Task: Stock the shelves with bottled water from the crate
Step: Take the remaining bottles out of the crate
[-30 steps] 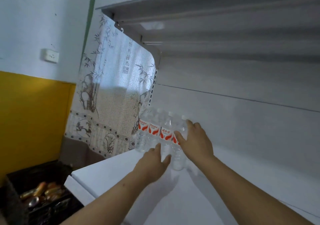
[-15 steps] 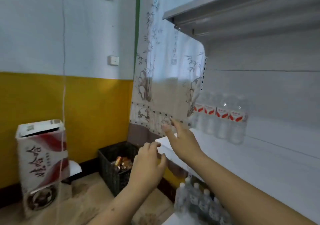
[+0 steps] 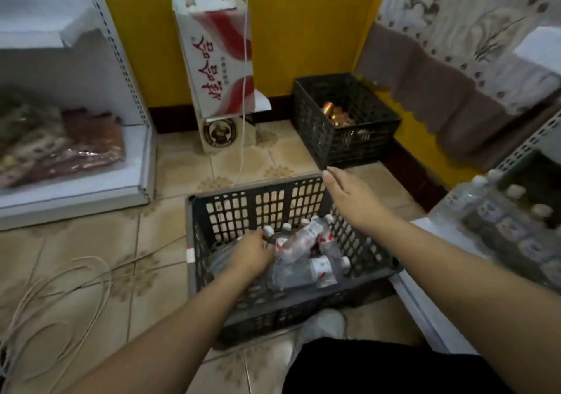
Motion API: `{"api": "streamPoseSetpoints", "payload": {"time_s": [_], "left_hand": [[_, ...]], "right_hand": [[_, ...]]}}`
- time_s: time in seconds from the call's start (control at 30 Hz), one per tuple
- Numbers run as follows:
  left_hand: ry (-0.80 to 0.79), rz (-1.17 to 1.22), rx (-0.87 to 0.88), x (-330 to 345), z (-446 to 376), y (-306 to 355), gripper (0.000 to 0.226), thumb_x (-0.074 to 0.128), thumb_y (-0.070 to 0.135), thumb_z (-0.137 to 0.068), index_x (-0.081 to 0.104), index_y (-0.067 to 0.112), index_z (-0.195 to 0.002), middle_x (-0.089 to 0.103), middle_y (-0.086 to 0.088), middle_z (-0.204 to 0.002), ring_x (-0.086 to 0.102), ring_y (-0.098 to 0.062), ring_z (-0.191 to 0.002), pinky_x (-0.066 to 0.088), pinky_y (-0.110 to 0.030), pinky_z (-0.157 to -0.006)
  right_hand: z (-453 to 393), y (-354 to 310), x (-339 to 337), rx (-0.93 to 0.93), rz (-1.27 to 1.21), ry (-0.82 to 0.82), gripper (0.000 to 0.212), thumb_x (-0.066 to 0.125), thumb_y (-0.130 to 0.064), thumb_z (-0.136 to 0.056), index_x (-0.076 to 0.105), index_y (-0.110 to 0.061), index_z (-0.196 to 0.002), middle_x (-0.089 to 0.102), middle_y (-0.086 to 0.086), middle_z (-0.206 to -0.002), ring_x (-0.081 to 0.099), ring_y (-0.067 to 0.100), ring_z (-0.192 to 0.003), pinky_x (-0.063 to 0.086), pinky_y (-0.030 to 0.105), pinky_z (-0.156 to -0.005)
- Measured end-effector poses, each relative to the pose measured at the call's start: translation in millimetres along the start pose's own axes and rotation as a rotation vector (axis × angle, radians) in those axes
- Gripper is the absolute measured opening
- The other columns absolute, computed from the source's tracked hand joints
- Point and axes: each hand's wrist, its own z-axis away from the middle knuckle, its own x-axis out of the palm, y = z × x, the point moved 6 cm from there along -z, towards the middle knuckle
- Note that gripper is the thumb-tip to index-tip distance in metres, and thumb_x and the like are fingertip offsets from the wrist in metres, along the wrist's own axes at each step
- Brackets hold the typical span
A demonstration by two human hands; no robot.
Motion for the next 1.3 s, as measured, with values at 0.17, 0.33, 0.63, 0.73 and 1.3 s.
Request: {"api": "streamPoseSetpoints", "payload": {"time_s": [0.17, 0.33, 0.63, 0.73, 1.3], "left_hand": [[-0.195, -0.077, -0.078, 55.2, -28.7, -47.2, 0.043, 0.055, 0.031, -0.093, 0.054, 0.011, -0.131, 0.060, -0.014, -0.130, 0.056, -0.031, -0.116, 0.045, -0.032, -0.096], [-0.338, -0.168, -0.103, 116.1, -69.0, -49.9, 0.071, 0.075, 0.027, -0.079, 0.043, 0.014, -0.142, 0.051, -0.013, -0.138, 0.054, -0.029, -0.119, 0.045, -0.036, -0.101], [-0.315, -0.536, -0.112, 192.1, -94.5, -47.9, 0.086, 0.083, 0.040, -0.067, 0.037, 0.011, -0.134, 0.047, -0.016, -0.134, 0.048, -0.031, -0.122, 0.048, -0.039, -0.097], [-0.508, -0.408, -0.065, 188.9, -92.9, -47.6, 0.092, 0.076, 0.054, -0.074, 0.034, 0.018, -0.147, 0.041, -0.012, -0.148, 0.041, -0.029, -0.133, 0.038, -0.034, -0.106], [-0.717, 0.611, -0.179, 72.8, -27.3, 36.4, 0.039, 0.056, 0.039, -0.091, 0.055, 0.021, -0.125, 0.067, -0.006, -0.118, 0.067, -0.025, -0.102, 0.056, -0.034, -0.079]], "right_hand": [[-30.9, 67.8, 80.8, 0.150, 0.078, -0.316, 0.065, 0.021, -0.058, -0.100, 0.038, -0.019, -0.149, 0.045, 0.007, -0.150, 0.042, 0.028, -0.136, 0.034, 0.037, -0.109], [-37.8, 146.8, 115.4, 0.367, 0.162, -0.507, 0.070, 0.016, -0.061, -0.099, 0.031, -0.019, -0.153, 0.030, 0.012, -0.158, 0.029, 0.031, -0.144, 0.024, 0.037, -0.114], [-42.9, 178.3, 133.5, 0.449, 0.115, -0.579, 0.074, 0.015, -0.063, -0.099, 0.031, -0.015, -0.152, 0.029, 0.013, -0.158, 0.029, 0.032, -0.144, 0.027, 0.041, -0.114], [-34.2, 191.5, 128.3, 0.484, 0.101, -0.628, 0.073, 0.019, -0.061, -0.100, 0.026, -0.013, -0.154, 0.022, 0.012, -0.161, 0.024, 0.032, -0.146, 0.024, 0.041, -0.115], [-25.4, 173.1, 78.0, 0.789, -0.964, -0.228, 0.042, 0.056, -0.050, -0.095, 0.055, -0.015, -0.118, 0.066, 0.011, -0.114, 0.065, 0.025, -0.100, 0.055, 0.034, -0.075]]}}
